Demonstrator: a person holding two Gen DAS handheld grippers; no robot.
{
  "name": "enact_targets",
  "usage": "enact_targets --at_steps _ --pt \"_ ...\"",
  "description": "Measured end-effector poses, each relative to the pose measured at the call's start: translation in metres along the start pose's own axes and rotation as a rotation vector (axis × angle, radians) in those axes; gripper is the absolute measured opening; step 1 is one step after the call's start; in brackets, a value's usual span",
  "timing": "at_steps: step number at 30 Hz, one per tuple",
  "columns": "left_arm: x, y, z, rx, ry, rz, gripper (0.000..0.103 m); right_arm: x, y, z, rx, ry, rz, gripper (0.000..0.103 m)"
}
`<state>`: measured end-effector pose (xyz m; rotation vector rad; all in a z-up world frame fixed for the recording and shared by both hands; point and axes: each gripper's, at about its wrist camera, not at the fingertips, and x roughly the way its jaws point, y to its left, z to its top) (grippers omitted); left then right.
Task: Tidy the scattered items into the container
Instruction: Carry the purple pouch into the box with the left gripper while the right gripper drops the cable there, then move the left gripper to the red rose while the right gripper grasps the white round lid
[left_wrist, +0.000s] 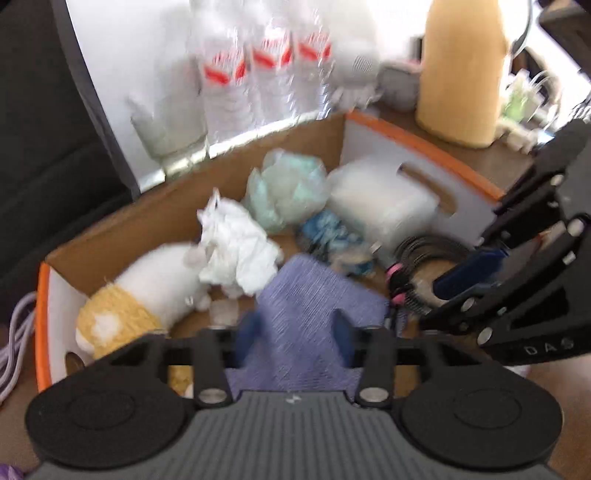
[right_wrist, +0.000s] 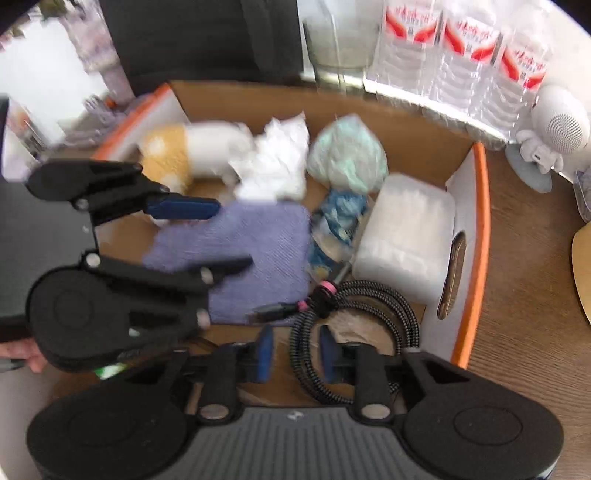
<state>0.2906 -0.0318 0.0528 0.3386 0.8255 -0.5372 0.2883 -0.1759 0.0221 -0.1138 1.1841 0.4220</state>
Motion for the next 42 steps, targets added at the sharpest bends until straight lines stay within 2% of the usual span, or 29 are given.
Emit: enact_targets --at_steps 1,2,3,5,9,11,14,16,18,20,21,22,23,27,31,35,39,42 --pt "-0.010 0.004 0.003 -0.022 -0.015 0.002 0.066 -0.012 -0.001 0.001 0.012 -0.028 0.015 0.041" --pt "-0.020 0.009 0.006 -0.042 -0.029 0.013 0.079 -0.025 -0.002 0.002 0.028 -0.055 0.025 0.045" --pt "-0.031 0.012 0.010 -0.062 -0.044 0.034 0.090 -0.037 -0.004 0.004 0.048 -0.076 0.027 0.053" --pt "-0.049 0.019 0.018 -0.115 -0.051 0.070 0.097 -0.057 -0.007 0.009 0.084 -0.105 0.016 0.057" --pt "-0.065 0.028 0.030 -0.290 0.063 0.165 0.103 -0.073 -0.008 0.017 0.152 -0.107 -0.031 0.076" --pt "-0.072 0.031 0.030 -0.352 0.098 0.198 0.103 -0.071 -0.006 0.019 0.180 -0.098 -0.061 0.076" --pt "-0.087 0.030 0.023 -0.393 0.088 0.239 0.103 -0.074 -0.005 0.012 0.216 -0.142 -0.081 0.076" --pt "-0.101 0.021 0.016 -0.385 0.014 0.314 0.103 -0.085 0.005 -0.001 0.179 -0.258 -0.125 0.076" --pt "-0.121 0.008 0.005 -0.367 -0.143 0.390 0.103 -0.100 0.018 -0.024 0.094 -0.482 -0.167 0.077" --pt "-0.142 -0.005 -0.014 -0.341 -0.376 0.392 0.103 -0.113 0.029 -0.053 0.024 -0.697 -0.196 0.085" --pt "-0.150 -0.011 -0.023 -0.340 -0.477 0.392 0.103 -0.117 0.033 -0.065 -0.004 -0.774 -0.201 0.090" --pt "-0.155 -0.017 -0.030 -0.349 -0.538 0.409 0.103 -0.119 0.036 -0.074 -0.015 -0.826 -0.211 0.092" --pt "-0.158 -0.020 -0.034 -0.354 -0.563 0.418 0.103 -0.120 0.038 -0.081 -0.008 -0.856 -0.220 0.092" --pt "-0.162 -0.024 -0.039 -0.369 -0.578 0.409 0.103 -0.125 0.041 -0.091 0.023 -0.874 -0.206 0.092" --pt "-0.166 -0.027 -0.043 -0.335 -0.566 0.411 0.103 -0.126 0.046 -0.100 0.009 -0.867 -0.233 0.092" --pt "-0.173 -0.037 -0.058 -0.343 -0.568 0.400 0.103 -0.128 0.053 -0.111 0.037 -0.859 -0.193 0.092" --pt "-0.188 -0.065 -0.087 -0.308 -0.569 0.425 0.103 -0.135 0.072 -0.152 0.018 -0.880 -0.184 0.092" --pt "-0.197 -0.088 -0.115 -0.323 -0.553 0.408 0.103 -0.136 0.086 -0.194 0.017 -0.882 -0.158 0.092"
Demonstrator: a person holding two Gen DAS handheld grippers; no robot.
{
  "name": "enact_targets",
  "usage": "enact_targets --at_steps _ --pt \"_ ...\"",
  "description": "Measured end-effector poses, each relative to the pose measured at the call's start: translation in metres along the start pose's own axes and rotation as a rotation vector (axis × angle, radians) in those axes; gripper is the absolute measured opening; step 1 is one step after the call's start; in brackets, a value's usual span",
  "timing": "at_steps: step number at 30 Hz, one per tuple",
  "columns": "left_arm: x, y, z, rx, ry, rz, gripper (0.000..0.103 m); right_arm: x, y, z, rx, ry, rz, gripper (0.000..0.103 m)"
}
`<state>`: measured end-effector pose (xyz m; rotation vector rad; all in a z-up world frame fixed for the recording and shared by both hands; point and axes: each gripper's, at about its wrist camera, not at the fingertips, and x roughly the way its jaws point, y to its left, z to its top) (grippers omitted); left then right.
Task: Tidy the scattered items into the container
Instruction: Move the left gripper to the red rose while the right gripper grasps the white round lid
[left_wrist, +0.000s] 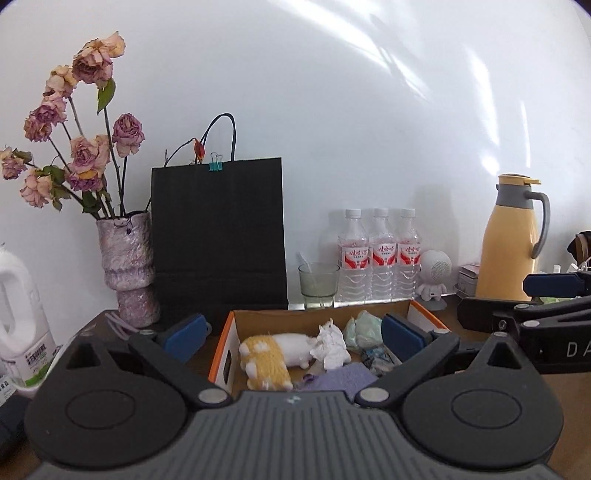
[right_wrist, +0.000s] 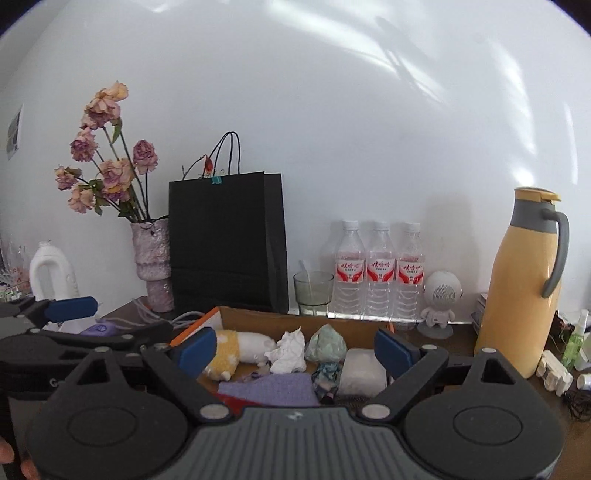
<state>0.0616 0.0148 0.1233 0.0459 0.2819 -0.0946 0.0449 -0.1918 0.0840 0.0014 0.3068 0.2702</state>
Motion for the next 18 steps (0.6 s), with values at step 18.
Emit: enact_targets --at_steps 18 --pt "-0.059 -0.055 -0.127 0.060 0.247 -0.308 0.103 -0.122 -0.024 -0.137 -0.055 0.204 0.027 0.085"
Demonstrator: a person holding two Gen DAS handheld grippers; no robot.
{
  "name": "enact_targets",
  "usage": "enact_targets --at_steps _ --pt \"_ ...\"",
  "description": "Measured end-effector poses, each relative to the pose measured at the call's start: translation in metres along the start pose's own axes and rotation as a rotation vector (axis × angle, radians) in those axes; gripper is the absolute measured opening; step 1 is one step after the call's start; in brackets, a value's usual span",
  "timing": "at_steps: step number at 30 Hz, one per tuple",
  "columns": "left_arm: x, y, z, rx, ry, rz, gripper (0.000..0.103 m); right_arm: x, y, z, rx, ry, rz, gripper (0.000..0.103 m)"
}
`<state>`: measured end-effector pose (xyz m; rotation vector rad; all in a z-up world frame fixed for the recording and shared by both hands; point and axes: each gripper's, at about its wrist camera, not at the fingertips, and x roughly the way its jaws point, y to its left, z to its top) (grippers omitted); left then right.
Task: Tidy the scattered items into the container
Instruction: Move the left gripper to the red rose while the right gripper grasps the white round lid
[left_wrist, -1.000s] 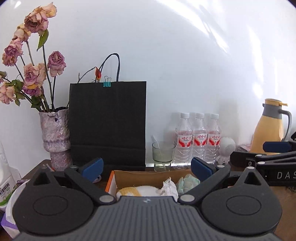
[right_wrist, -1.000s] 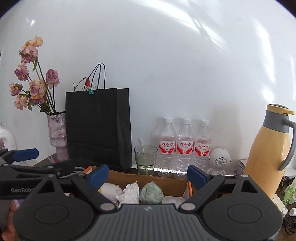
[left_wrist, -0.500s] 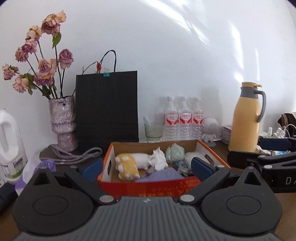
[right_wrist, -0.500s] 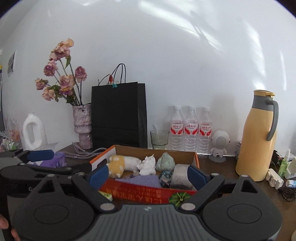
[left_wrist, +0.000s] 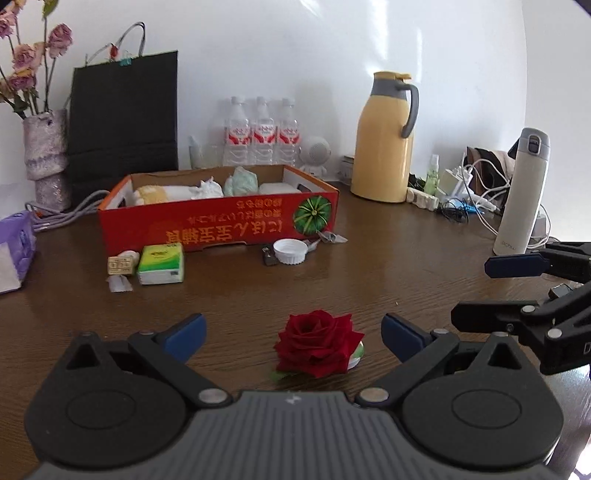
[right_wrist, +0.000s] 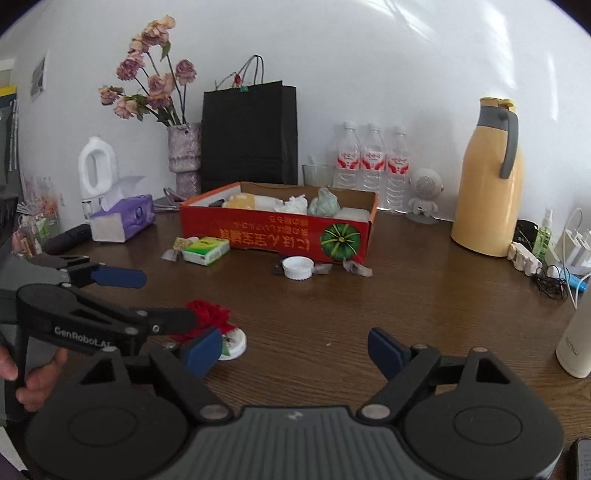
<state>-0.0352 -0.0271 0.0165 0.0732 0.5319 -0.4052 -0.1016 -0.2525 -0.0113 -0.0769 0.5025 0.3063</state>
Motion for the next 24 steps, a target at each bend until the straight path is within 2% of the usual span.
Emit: enact_targets --at_steps 2,4,7,9,10,12,15,22,23,24 --pt "0.011 -0.002 0.001 0.013 0.024 -0.006 0.103 0.003 -0.002 -0.005 0.001 0.017 -0.016 0.085" --pt "0.017 -0.003 0.000 0.011 0.041 -0.024 0.102 0.009 -0.003 -0.008 0.000 0.033 0.007 0.085" --pt "0.019 0.000 -0.002 -0.014 0.054 -0.043 0.094 0.023 0.006 -0.011 -0.033 0.058 0.053 0.084" --pt "0.021 0.004 -0.002 -0.029 0.071 -0.048 0.080 0.036 0.013 -0.012 -0.057 0.083 0.084 0.080" --pt "0.023 0.006 -0.002 -0.038 0.081 -0.056 0.078 0.042 0.016 -0.012 -0.069 0.093 0.097 0.075" --pt "0.025 0.009 -0.003 -0.042 0.100 -0.068 0.060 0.055 0.023 -0.010 -0.095 0.114 0.120 0.071" --pt "0.025 0.012 -0.004 -0.043 0.109 -0.083 0.054 0.071 0.031 -0.005 -0.133 0.136 0.143 0.064" --pt "0.022 0.032 -0.001 -0.122 0.117 -0.172 0.044 0.099 0.047 0.009 -0.197 0.138 0.237 0.061" --pt "0.021 0.034 0.000 -0.127 0.114 -0.182 0.042 0.102 0.048 0.011 -0.190 0.142 0.255 0.059" --pt "0.021 0.036 0.000 -0.129 0.109 -0.188 0.041 0.104 0.049 0.012 -0.182 0.145 0.278 0.049"
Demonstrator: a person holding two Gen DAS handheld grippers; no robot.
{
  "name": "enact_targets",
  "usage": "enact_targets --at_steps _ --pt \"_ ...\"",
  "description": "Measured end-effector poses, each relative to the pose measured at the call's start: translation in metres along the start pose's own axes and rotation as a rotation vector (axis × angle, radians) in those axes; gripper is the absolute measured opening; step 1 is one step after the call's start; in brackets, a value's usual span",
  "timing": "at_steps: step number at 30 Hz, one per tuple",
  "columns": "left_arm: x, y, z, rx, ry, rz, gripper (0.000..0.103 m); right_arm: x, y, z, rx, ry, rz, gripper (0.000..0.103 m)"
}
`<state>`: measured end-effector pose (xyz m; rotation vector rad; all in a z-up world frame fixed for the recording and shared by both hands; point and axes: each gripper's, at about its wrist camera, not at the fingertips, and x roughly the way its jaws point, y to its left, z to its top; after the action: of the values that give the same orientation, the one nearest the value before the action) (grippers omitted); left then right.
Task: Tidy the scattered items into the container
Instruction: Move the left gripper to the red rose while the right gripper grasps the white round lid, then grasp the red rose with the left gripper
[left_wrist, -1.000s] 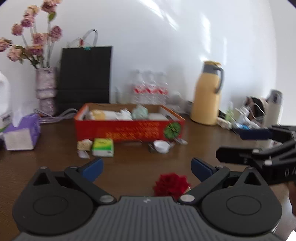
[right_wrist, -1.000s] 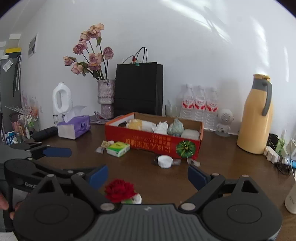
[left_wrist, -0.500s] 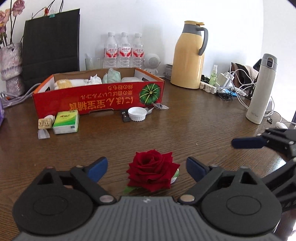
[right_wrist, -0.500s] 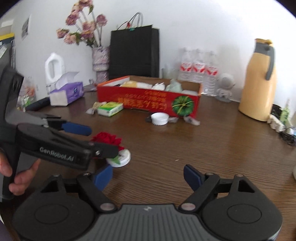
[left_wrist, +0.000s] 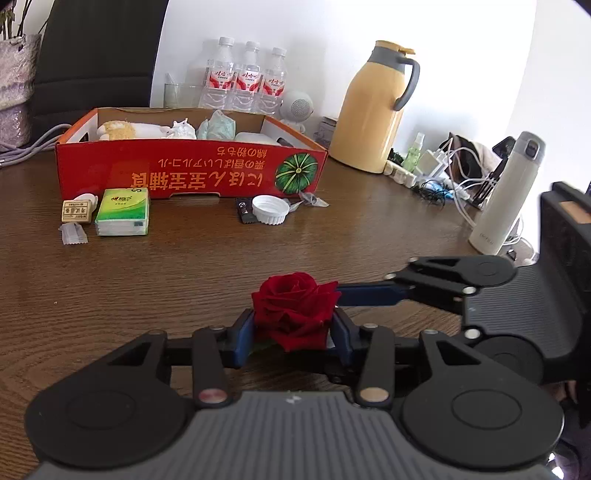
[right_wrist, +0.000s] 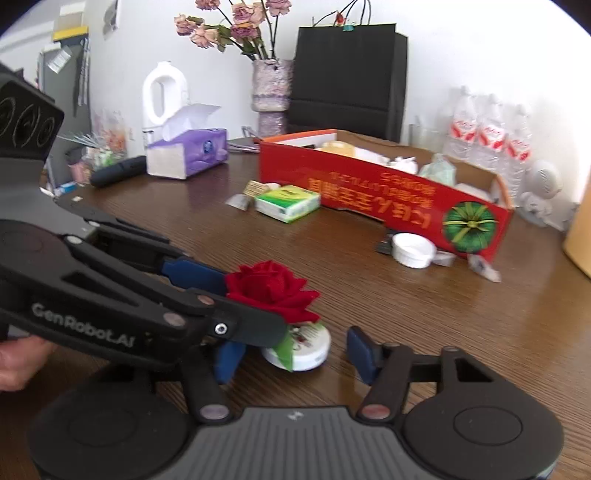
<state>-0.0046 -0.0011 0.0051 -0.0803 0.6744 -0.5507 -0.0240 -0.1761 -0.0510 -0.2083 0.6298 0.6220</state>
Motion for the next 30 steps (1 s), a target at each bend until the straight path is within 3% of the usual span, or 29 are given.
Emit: enact_targets --at_steps 1,5,8,11,13,16,20,28,29,30 --pt "-0.001 0.001 0.001 -0.001 -0.008 0.005 0.040 0.002 0.000 0.001 0.007 -0.002 0.015 0.039" --pt "-0.004 0.008 0.003 -0.011 -0.016 0.031 0.035 0.005 0.004 0.007 0.028 0.024 -0.038 0.039" --pt "-0.005 0.011 0.003 -0.006 -0.024 0.097 0.035 0.003 0.008 0.010 0.033 0.052 -0.153 0.038" --pt "-0.012 0.012 0.001 0.017 -0.026 0.093 0.035 -0.001 0.008 0.009 0.037 0.075 -0.288 0.038" --pt "-0.019 0.008 -0.004 0.052 -0.039 0.111 0.038 -0.005 -0.004 0.006 0.120 0.075 -0.276 0.039" --pt "-0.022 0.001 -0.013 0.095 -0.015 0.134 0.053 -0.012 -0.015 -0.001 0.201 0.068 -0.253 0.039" --pt "-0.025 -0.003 -0.020 0.108 -0.004 0.152 0.083 -0.019 -0.013 -0.008 0.210 0.061 -0.245 0.039" --pt "-0.011 -0.001 -0.018 0.069 0.043 0.193 0.083 -0.033 -0.010 -0.015 0.214 0.037 -0.236 0.047" --pt "-0.011 -0.001 -0.018 0.070 0.043 0.188 0.080 -0.033 -0.011 -0.016 0.219 0.039 -0.228 0.047" --pt "-0.012 -0.001 -0.019 0.074 0.040 0.185 0.069 -0.032 -0.012 -0.016 0.226 0.043 -0.225 0.047"
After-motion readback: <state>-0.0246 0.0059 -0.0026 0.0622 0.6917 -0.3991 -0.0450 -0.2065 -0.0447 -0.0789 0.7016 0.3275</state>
